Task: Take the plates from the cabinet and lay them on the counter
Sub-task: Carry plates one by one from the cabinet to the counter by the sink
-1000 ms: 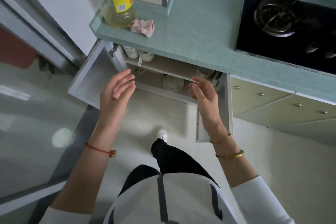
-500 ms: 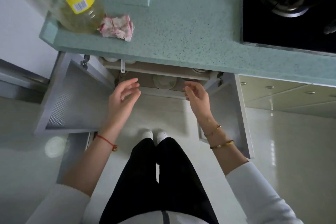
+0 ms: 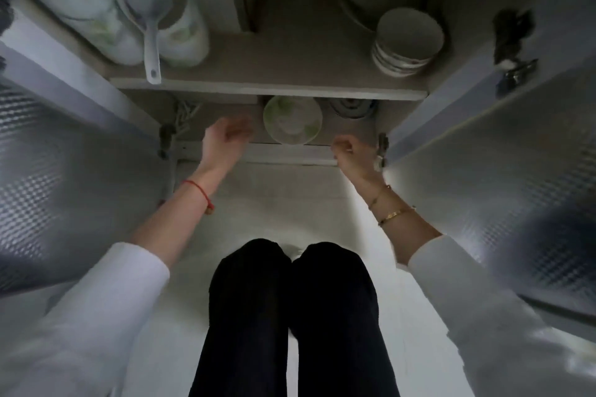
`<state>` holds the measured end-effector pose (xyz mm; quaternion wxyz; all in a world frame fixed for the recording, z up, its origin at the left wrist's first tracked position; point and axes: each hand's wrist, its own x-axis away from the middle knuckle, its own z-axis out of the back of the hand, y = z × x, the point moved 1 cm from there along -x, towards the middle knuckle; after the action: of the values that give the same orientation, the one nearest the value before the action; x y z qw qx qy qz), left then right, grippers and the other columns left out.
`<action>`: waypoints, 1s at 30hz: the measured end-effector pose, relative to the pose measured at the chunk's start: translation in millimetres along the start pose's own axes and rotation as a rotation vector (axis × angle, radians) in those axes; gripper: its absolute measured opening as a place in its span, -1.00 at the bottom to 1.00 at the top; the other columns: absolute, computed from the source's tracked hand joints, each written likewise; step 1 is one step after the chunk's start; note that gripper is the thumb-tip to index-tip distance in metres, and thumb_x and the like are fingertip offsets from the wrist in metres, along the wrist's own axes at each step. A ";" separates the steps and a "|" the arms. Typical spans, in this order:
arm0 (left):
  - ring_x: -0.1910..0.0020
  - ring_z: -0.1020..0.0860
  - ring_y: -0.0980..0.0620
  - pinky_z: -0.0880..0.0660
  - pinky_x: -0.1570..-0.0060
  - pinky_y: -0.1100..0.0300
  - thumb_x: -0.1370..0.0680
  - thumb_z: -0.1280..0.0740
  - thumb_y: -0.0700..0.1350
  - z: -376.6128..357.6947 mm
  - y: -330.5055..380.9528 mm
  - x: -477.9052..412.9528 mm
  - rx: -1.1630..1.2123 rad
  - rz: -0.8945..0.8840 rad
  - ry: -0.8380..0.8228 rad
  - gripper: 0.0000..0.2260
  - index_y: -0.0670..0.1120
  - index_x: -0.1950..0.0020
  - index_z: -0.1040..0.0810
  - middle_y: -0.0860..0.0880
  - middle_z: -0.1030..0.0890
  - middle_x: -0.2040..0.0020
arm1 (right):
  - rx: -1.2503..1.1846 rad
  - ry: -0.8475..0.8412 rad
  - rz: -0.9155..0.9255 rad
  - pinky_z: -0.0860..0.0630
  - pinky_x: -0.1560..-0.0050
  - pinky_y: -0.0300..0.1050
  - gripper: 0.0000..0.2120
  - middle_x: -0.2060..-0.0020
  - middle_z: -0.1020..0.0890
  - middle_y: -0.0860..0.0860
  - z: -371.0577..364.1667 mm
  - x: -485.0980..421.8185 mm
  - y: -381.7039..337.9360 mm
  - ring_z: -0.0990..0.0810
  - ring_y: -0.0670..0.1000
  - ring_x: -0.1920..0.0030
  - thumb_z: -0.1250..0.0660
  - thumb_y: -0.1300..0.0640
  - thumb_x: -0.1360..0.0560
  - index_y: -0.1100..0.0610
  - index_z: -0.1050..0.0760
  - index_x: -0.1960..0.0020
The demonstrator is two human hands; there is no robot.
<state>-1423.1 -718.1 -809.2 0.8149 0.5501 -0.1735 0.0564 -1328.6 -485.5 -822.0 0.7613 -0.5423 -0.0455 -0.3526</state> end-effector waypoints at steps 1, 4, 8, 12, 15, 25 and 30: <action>-0.10 -0.63 -0.11 -0.53 -0.20 0.02 -0.50 -0.39 -0.35 -8.2 -19.6 -19.4 0.009 0.007 0.006 -0.76 -0.13 -0.13 -0.62 -0.23 -0.66 -0.18 | 0.020 -0.002 0.007 -0.50 -0.08 -0.05 -0.79 0.06 -0.59 0.03 -10.2 -19.7 14.2 -0.55 0.02 0.01 -0.30 0.18 -0.54 0.17 -0.57 -0.14; -0.19 -0.63 -0.18 -0.55 -0.22 -0.08 -0.50 -0.41 -0.31 -35.8 -75.6 -73.6 -0.005 0.048 0.029 -0.79 -0.12 -0.10 -0.62 -0.16 -0.68 -0.12 | 0.065 0.018 0.057 -0.49 -0.05 -0.06 -0.76 0.09 -0.58 0.02 -41.0 -81.5 52.9 -0.53 0.00 0.05 -0.30 0.19 -0.53 0.22 -0.56 -0.17; -0.13 -0.64 -0.05 -0.57 -0.15 0.05 -0.49 -0.42 -0.28 -72.9 -127.2 -132.1 -0.033 -0.024 -0.003 -0.74 -0.04 -0.14 -0.60 -0.08 -0.67 -0.07 | 0.050 0.051 0.061 -0.50 -0.05 -0.03 -0.75 0.08 -0.57 0.04 -72.5 -154.1 93.7 -0.52 0.02 0.06 -0.31 0.20 -0.51 0.22 -0.55 -0.18; 0.09 -0.64 0.20 -0.56 0.06 0.31 -0.49 -0.39 -0.36 -103.4 -162.9 -183.9 -0.037 -0.040 -0.029 -0.70 -0.20 -0.22 -0.56 -0.07 -0.63 -0.01 | 0.084 0.087 0.076 -0.45 -0.26 0.00 -0.76 -0.11 -0.64 0.16 -92.8 -209.1 123.4 -0.58 0.14 -0.13 -0.32 0.21 -0.52 0.21 -0.57 -0.17; -0.13 -0.59 -0.01 -0.52 -0.14 0.15 -0.48 -0.44 -0.25 -122.7 -181.4 -210.5 -0.155 -0.042 -0.010 -0.65 -0.17 -0.26 -0.58 -0.09 -0.62 -0.15 | 0.089 0.127 0.067 -0.38 -0.28 -0.17 -0.70 -0.25 -0.61 0.18 -100.8 -240.2 136.0 -0.54 0.14 -0.29 -0.33 0.21 -0.52 0.28 -0.56 -0.22; -0.01 -0.64 -0.22 -0.48 -0.09 0.12 -0.29 -0.28 -0.07 -138.4 -201.9 -246.6 -0.419 -0.257 0.015 -0.60 -0.27 0.00 -0.65 -0.29 -0.69 0.01 | 0.371 0.190 0.146 -0.41 -0.16 -0.05 -0.73 -0.11 -0.64 0.27 -131.1 -296.4 153.0 -0.57 0.26 -0.17 -0.26 0.31 -0.49 0.33 -0.58 -0.15; -0.11 -0.62 -0.20 -0.51 -0.14 0.11 -0.38 -0.43 -0.25 -136.4 -211.5 -254.2 -0.381 -0.160 0.047 -0.65 -0.20 -0.17 -0.66 -0.22 -0.70 -0.07 | 0.312 0.276 0.177 -0.45 -0.11 0.04 -0.70 -0.07 -0.65 0.30 -139.5 -299.9 159.1 -0.56 0.30 -0.14 -0.26 0.37 -0.44 0.35 -0.58 -0.14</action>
<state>-1570.5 -650.1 -1128.0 0.9100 0.3965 -0.1176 -0.0297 -1503.1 -433.0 -1140.6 0.8629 -0.3663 0.0527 -0.3440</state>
